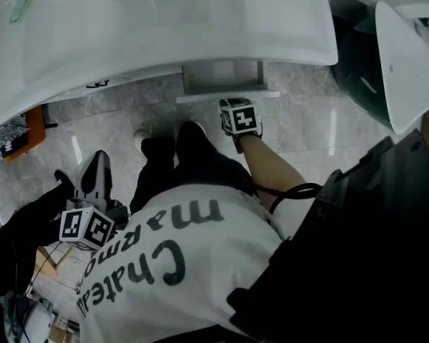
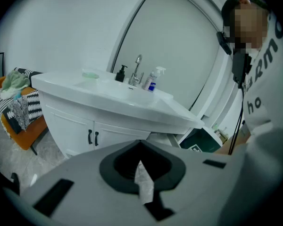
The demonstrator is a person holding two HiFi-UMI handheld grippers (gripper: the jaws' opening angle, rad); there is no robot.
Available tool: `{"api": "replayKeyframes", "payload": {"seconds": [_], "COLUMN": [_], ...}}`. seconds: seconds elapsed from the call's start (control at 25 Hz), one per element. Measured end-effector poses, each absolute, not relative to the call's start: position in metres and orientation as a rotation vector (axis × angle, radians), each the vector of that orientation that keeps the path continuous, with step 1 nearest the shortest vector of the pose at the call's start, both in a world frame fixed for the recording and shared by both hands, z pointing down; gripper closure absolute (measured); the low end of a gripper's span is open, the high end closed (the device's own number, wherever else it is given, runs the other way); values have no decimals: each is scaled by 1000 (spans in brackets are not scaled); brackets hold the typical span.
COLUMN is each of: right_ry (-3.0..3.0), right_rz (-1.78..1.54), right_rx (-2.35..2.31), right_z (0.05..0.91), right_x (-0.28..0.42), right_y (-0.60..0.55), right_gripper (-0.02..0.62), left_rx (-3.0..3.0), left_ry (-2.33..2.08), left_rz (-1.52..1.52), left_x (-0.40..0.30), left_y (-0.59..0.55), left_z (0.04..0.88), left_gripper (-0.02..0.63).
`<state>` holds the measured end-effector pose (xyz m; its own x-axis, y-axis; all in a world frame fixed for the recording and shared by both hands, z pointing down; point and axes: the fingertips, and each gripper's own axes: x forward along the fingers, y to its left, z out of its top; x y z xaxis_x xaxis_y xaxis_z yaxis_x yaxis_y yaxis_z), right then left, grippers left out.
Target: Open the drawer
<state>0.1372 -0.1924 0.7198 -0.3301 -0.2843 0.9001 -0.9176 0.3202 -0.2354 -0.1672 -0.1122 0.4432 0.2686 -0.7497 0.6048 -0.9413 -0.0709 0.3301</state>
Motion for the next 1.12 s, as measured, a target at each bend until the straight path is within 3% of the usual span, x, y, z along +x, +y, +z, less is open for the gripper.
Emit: {"api": "replayKeyframes", "payload": {"seconds": [0.04,0.08,1.12], "right_ry": [-1773,-1750,-1707], "right_rz": [1042,1068,1143], "right_rx": [1087,1098,1162], "right_z": [722,725,727], "right_x": [142,146,174], "right_y": [-187,-181,-165], "right_gripper": [575,588,588], "left_rx": [1866,1870,1931], "left_ry": [-1529,-1528,-1499], "left_rz": [361,359,358], "left_x": [-167,-167,-155], "left_y": [-113,-114,-126], "left_z": [443,443,443], "left_gripper": [597,597,597]}}
